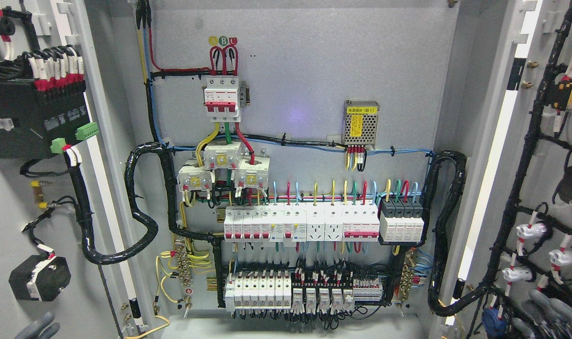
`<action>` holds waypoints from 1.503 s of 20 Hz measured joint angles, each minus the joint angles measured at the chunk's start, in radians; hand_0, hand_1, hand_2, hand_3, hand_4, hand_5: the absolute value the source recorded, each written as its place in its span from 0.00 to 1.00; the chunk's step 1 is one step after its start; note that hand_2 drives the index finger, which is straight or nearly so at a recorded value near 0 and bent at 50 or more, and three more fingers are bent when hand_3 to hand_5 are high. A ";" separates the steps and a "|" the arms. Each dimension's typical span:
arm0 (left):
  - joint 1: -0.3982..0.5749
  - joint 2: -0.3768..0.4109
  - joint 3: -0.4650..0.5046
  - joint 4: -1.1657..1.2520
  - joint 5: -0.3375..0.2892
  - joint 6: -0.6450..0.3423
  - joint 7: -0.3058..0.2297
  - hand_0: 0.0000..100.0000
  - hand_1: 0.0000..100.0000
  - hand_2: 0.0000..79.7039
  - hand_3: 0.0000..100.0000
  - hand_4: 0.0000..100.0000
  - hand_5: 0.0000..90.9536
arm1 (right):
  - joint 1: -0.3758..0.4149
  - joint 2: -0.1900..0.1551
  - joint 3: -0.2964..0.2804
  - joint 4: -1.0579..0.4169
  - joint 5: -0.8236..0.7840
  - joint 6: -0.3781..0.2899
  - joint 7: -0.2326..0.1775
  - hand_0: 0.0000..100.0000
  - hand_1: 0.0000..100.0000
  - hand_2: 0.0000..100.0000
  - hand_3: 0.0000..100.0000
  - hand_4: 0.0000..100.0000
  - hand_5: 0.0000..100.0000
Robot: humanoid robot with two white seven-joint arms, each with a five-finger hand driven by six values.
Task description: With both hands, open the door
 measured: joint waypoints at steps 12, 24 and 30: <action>-0.001 0.068 0.088 0.094 0.146 0.004 -0.004 0.00 0.00 0.00 0.00 0.00 0.00 | 0.049 0.000 -0.071 0.014 -0.027 -0.002 -0.003 0.00 0.00 0.00 0.00 0.00 0.00; -0.025 0.126 0.133 0.196 0.221 0.007 0.001 0.00 0.00 0.00 0.00 0.00 0.00 | 0.093 0.001 -0.122 0.022 -0.063 -0.002 0.003 0.00 0.00 0.00 0.00 0.00 0.00; -0.036 0.150 0.142 0.235 0.254 0.009 0.001 0.00 0.00 0.00 0.00 0.00 0.00 | 0.105 0.002 -0.143 0.032 -0.073 -0.002 0.004 0.00 0.00 0.00 0.00 0.00 0.00</action>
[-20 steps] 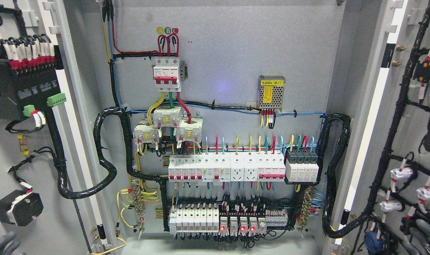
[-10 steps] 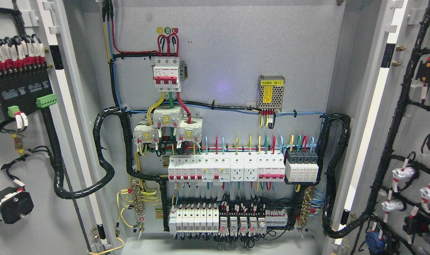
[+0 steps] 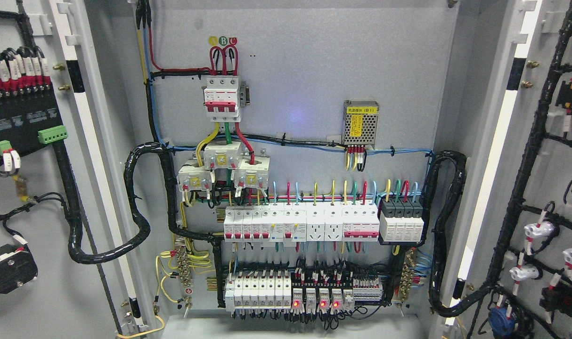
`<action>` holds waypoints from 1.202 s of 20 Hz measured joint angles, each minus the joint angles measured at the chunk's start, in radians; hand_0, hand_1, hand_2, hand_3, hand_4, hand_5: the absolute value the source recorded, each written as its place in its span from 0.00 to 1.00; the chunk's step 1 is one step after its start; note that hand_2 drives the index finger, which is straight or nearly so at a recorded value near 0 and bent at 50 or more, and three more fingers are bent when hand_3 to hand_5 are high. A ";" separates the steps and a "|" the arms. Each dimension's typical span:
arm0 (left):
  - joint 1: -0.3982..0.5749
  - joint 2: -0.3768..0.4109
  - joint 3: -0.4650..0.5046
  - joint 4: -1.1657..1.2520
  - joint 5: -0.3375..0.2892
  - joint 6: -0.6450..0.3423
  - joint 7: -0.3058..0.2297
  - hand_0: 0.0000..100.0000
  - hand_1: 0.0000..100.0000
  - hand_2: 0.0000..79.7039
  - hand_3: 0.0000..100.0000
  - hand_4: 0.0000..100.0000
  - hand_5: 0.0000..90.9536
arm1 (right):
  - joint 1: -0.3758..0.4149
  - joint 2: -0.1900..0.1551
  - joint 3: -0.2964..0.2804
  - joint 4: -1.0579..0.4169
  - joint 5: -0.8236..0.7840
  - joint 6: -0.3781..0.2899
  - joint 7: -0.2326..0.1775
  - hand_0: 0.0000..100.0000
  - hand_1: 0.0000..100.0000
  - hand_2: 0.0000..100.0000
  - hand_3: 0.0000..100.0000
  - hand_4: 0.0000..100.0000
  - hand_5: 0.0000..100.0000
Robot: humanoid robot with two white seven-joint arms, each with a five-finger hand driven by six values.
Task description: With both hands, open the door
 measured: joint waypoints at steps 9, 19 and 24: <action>-0.006 0.017 0.006 0.034 0.022 0.010 0.000 0.00 0.00 0.00 0.00 0.00 0.00 | 0.013 0.001 -0.024 0.017 -0.021 0.000 0.004 0.00 0.00 0.00 0.00 0.00 0.00; -0.024 0.026 0.006 0.062 0.038 0.020 0.000 0.00 0.00 0.00 0.00 0.00 0.00 | 0.043 0.002 -0.045 0.024 -0.079 0.000 0.000 0.00 0.00 0.00 0.00 0.00 0.00; -0.031 0.028 0.004 0.070 0.042 0.028 0.001 0.00 0.00 0.00 0.00 0.00 0.00 | 0.056 0.002 -0.052 0.024 -0.087 0.000 0.000 0.00 0.00 0.00 0.00 0.00 0.00</action>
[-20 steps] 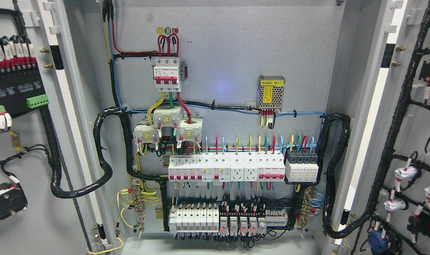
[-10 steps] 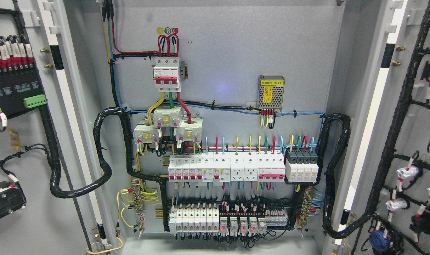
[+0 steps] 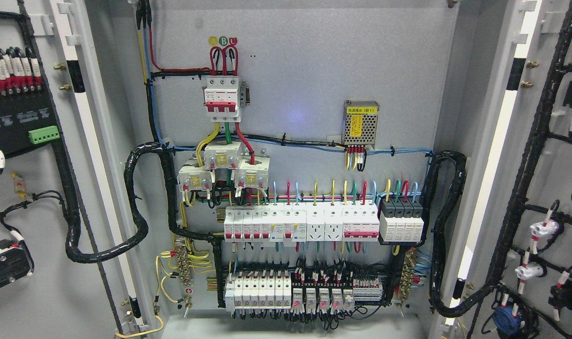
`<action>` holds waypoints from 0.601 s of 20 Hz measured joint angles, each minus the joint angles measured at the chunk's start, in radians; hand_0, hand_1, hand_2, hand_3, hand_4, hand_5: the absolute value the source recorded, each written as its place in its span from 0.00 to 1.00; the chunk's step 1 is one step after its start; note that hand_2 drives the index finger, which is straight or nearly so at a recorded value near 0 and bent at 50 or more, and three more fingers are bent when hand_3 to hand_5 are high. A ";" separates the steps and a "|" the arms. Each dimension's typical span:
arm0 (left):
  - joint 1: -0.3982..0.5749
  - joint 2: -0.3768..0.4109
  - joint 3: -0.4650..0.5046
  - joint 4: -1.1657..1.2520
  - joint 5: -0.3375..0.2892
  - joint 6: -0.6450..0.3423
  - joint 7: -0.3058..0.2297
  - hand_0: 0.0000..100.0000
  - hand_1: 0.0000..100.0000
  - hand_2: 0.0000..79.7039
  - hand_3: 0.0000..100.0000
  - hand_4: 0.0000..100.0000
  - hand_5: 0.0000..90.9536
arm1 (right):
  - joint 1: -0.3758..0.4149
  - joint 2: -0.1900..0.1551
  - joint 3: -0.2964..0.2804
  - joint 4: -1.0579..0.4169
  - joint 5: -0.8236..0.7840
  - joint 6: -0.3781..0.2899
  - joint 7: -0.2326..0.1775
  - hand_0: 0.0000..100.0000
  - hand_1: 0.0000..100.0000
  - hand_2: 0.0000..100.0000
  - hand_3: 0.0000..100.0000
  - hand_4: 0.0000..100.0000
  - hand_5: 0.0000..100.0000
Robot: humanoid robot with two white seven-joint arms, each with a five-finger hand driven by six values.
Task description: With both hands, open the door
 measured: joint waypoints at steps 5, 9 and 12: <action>0.000 0.004 -0.002 0.000 0.003 0.002 0.000 0.00 0.00 0.00 0.00 0.00 0.00 | 0.017 0.000 -0.007 -0.001 -0.002 -0.005 0.000 0.00 0.00 0.00 0.00 0.00 0.00; 0.008 0.012 -0.005 -0.014 0.005 0.003 0.001 0.00 0.00 0.00 0.00 0.00 0.00 | 0.028 0.000 -0.014 -0.004 -0.004 -0.008 0.000 0.00 0.00 0.00 0.00 0.00 0.00; 0.012 0.016 -0.006 -0.028 0.006 0.003 0.001 0.00 0.00 0.00 0.00 0.00 0.00 | 0.035 0.000 -0.018 -0.011 -0.005 -0.009 -0.002 0.00 0.00 0.00 0.00 0.00 0.00</action>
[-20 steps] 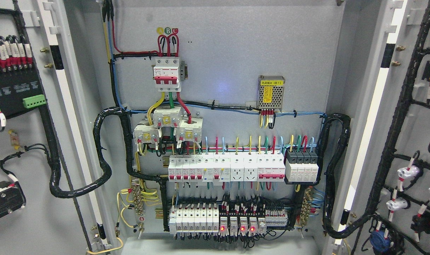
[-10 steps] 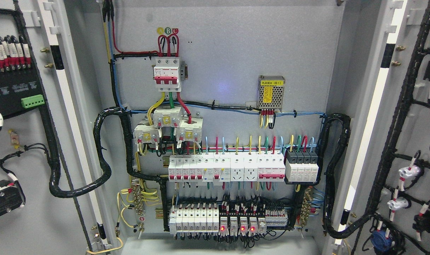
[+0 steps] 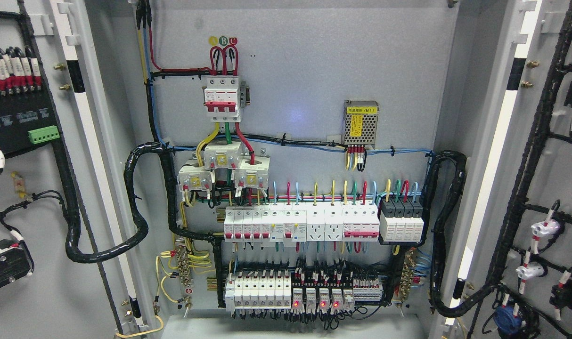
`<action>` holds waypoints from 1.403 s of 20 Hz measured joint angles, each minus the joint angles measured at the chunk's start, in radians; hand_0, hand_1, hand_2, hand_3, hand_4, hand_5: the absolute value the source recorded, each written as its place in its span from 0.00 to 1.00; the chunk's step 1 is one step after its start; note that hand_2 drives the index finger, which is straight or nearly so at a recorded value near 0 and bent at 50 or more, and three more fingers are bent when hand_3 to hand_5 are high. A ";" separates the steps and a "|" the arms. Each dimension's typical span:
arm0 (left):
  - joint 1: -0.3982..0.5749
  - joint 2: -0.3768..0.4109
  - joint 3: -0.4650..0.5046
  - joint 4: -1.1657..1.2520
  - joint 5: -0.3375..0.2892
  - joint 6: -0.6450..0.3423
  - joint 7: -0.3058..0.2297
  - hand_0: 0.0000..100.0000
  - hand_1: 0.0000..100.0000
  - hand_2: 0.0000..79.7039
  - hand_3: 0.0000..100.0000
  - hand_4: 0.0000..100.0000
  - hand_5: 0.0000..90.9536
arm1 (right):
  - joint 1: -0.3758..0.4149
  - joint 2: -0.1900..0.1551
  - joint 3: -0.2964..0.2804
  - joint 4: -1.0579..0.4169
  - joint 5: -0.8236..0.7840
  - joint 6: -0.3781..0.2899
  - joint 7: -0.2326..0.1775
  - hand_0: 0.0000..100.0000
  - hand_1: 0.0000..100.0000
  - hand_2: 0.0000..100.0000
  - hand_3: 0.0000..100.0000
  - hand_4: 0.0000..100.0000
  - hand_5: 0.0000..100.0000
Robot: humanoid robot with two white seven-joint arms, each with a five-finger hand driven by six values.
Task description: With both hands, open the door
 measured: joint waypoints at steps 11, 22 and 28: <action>0.050 0.006 -0.012 -0.082 -0.003 0.003 0.002 0.00 0.00 0.00 0.00 0.00 0.00 | 0.005 -0.008 0.018 -0.043 -0.001 -0.001 0.057 0.00 0.00 0.00 0.00 0.00 0.00; 0.136 0.001 -0.029 -0.153 -0.011 -0.007 -0.003 0.00 0.00 0.00 0.00 0.00 0.00 | -0.002 -0.028 0.116 -0.074 0.013 0.000 0.081 0.00 0.00 0.00 0.00 0.00 0.00; 0.170 -0.025 -0.082 -0.147 -0.065 -0.008 -0.004 0.00 0.00 0.00 0.00 0.00 0.00 | 0.007 -0.034 0.217 -0.063 0.124 0.005 0.082 0.00 0.00 0.00 0.00 0.00 0.00</action>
